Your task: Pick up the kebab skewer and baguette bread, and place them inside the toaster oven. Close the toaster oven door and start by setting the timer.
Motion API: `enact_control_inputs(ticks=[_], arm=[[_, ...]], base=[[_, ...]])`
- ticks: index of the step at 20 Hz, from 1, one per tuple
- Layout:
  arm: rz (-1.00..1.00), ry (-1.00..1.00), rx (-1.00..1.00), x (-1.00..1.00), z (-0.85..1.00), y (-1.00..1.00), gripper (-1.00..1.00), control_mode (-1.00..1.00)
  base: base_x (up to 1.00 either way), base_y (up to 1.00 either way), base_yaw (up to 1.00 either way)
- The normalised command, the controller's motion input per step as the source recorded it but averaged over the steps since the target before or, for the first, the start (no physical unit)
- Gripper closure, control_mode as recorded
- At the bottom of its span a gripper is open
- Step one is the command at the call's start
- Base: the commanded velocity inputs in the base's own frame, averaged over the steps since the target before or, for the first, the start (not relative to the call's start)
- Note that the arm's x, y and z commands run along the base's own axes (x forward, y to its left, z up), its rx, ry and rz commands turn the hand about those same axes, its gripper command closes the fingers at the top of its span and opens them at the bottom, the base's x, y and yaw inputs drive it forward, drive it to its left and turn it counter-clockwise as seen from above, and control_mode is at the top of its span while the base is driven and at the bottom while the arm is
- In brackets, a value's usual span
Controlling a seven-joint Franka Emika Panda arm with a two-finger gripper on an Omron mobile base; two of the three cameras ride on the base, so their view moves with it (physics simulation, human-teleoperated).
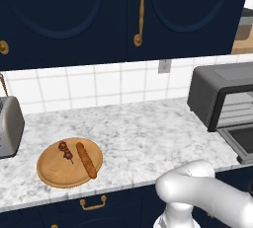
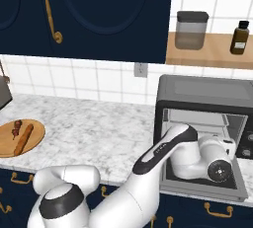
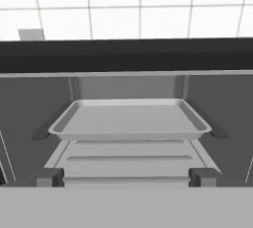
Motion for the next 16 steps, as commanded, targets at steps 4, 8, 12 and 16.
enact_control_inputs(ticks=[4,8,12,16], arm=[[0.0,-0.07,0.0,0.34,0.0,-0.03,-1.0,-1.0],[0.0,-0.05,0.0,0.27,-0.01,-0.19,-1.0,-1.0],[0.0,-0.05,0.0,0.12,-0.06,-0.12,-1.0,-1.0],[0.0,-0.03,0.0,0.03,-0.25,0.03,-1.0,-1.0]], base=[[0.0,0.0,0.0],[0.0,0.0,0.0],[0.0,0.0,0.0],[0.0,0.0,0.0]])
